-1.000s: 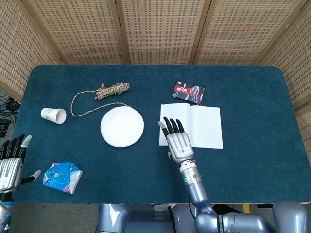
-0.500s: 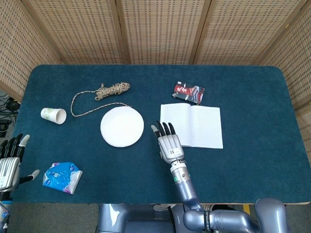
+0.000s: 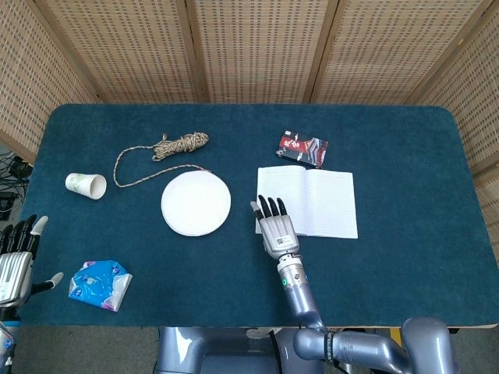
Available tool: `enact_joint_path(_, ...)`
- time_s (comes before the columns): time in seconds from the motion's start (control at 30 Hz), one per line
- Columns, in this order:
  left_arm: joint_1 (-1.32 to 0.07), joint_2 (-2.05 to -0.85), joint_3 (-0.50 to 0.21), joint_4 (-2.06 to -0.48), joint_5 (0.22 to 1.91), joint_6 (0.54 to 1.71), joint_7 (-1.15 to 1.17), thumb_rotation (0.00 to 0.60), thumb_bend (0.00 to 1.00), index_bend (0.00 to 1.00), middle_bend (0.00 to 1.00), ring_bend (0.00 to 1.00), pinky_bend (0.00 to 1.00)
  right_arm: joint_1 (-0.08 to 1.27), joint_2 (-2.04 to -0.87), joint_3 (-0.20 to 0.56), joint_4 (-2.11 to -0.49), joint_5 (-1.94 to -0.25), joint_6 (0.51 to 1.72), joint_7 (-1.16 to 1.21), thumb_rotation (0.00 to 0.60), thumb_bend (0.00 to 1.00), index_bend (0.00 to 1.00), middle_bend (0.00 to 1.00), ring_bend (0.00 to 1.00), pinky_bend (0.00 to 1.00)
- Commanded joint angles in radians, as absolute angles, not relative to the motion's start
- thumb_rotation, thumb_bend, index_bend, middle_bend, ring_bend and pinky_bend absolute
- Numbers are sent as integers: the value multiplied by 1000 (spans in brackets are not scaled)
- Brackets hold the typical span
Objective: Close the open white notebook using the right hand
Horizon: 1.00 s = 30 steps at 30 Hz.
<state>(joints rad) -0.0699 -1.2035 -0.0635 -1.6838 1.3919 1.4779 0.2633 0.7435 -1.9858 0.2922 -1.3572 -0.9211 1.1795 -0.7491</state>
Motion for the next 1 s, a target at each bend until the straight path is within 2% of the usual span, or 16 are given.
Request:
enact_joint_path(0.03, -71, -1204, -63, -1684, 1393, 1478, 264, 600, 97, 0, 0, 0, 0, 740, -1987, 287, -1342, -919, 1172, -737, 600, 441, 0, 0, 0, 0)
enact_joint_path(1.0, -68, -1199, -57, -1703, 1412, 1497, 264, 600, 100, 0, 0, 0, 0, 748, -1993, 303, -1218, -896, 1118, -679, 600, 442, 3, 0, 0, 0)
